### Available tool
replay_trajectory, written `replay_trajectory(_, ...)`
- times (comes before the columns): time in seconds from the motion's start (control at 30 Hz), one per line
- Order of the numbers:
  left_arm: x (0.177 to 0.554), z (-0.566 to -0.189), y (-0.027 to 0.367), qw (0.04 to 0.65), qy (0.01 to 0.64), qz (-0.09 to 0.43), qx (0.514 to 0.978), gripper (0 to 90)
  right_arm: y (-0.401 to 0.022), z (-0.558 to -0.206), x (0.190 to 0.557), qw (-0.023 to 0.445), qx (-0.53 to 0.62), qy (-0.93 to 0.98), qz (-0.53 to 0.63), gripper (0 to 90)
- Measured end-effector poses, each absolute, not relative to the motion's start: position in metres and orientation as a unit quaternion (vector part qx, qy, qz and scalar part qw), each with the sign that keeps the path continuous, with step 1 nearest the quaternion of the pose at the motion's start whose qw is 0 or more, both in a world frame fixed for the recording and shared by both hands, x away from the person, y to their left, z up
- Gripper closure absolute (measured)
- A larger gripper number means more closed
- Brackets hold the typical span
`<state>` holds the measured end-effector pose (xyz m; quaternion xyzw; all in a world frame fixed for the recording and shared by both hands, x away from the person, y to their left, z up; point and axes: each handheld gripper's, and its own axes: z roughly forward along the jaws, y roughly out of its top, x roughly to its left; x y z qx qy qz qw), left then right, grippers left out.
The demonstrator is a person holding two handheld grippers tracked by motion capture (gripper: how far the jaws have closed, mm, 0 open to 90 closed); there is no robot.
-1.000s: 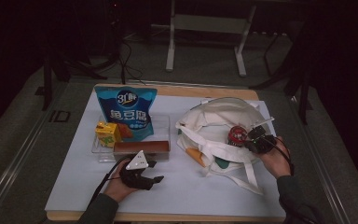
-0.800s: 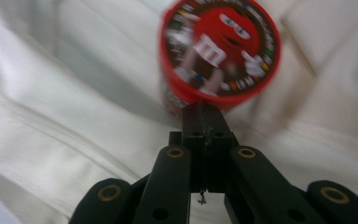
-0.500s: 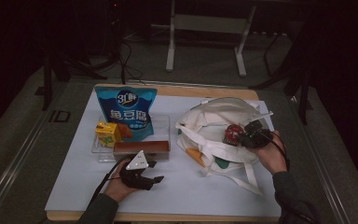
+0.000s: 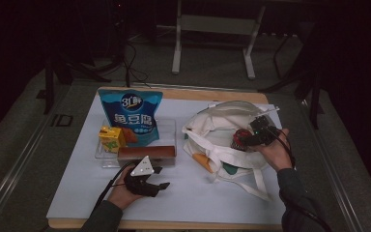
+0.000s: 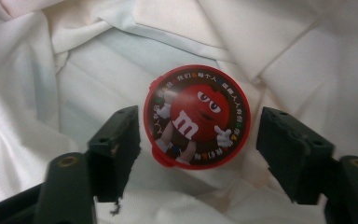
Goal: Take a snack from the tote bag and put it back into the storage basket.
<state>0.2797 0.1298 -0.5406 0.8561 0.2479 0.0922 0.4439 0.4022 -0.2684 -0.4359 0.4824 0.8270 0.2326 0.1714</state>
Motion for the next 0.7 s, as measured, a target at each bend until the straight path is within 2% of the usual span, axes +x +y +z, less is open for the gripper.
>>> replay_trajectory(0.27,0.280,-0.541,0.130,0.444,0.248,0.092,0.856,34.8,-0.263,-0.445,0.412,0.165,0.496,0.823,0.224,20.3)
replay_trajectory(0.7,0.280,-0.541,0.130,0.444,0.247,0.092,0.856,34.8,-0.264,-0.456,0.422,0.146,0.509,0.823,0.206,17.2)
